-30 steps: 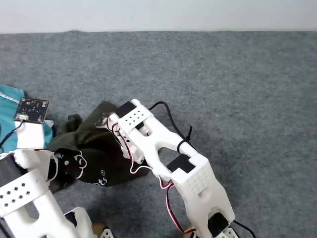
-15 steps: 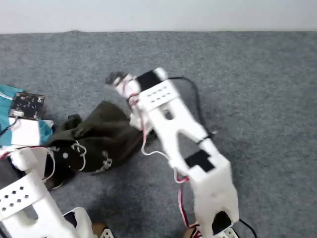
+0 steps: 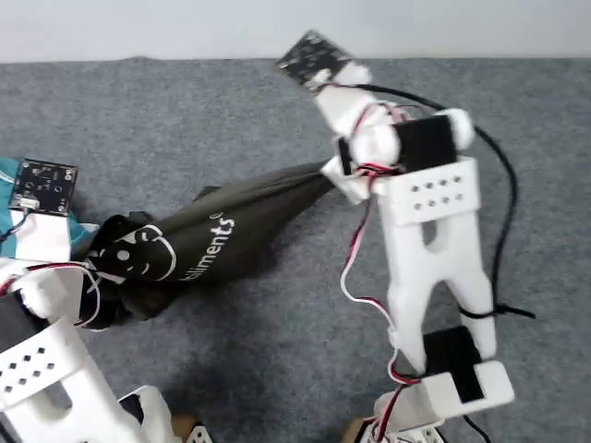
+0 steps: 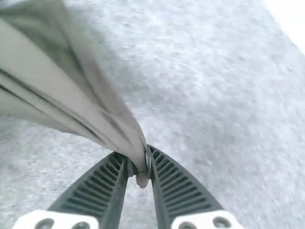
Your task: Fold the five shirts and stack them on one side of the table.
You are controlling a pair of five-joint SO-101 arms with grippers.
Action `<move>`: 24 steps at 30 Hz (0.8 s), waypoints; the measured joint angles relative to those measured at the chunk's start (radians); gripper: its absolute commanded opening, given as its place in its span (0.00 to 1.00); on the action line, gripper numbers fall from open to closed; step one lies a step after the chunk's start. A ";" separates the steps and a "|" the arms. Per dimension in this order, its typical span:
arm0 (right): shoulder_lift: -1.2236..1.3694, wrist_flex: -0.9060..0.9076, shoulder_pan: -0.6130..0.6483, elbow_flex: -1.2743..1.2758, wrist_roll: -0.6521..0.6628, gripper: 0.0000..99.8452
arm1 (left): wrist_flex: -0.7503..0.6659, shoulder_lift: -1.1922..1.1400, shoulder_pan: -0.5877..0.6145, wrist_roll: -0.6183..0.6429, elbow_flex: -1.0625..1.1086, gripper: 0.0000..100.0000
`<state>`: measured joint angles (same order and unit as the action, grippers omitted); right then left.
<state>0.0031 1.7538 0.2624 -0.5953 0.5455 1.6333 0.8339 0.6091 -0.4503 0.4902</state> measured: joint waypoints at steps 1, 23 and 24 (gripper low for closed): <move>-0.009 0.000 -0.020 0.000 0.000 0.01 | 0.000 0.000 -0.002 0.000 0.000 0.00; -0.049 0.002 -0.137 0.000 0.025 0.01 | 0.100 0.002 -0.121 -0.063 -0.064 0.01; -0.049 0.002 -0.137 0.000 0.025 0.01 | 0.101 0.002 -0.130 -0.063 -0.072 0.01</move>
<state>-0.0460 1.7553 0.1258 -0.5953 0.5700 1.7346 0.8355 0.4787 -0.5132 0.4181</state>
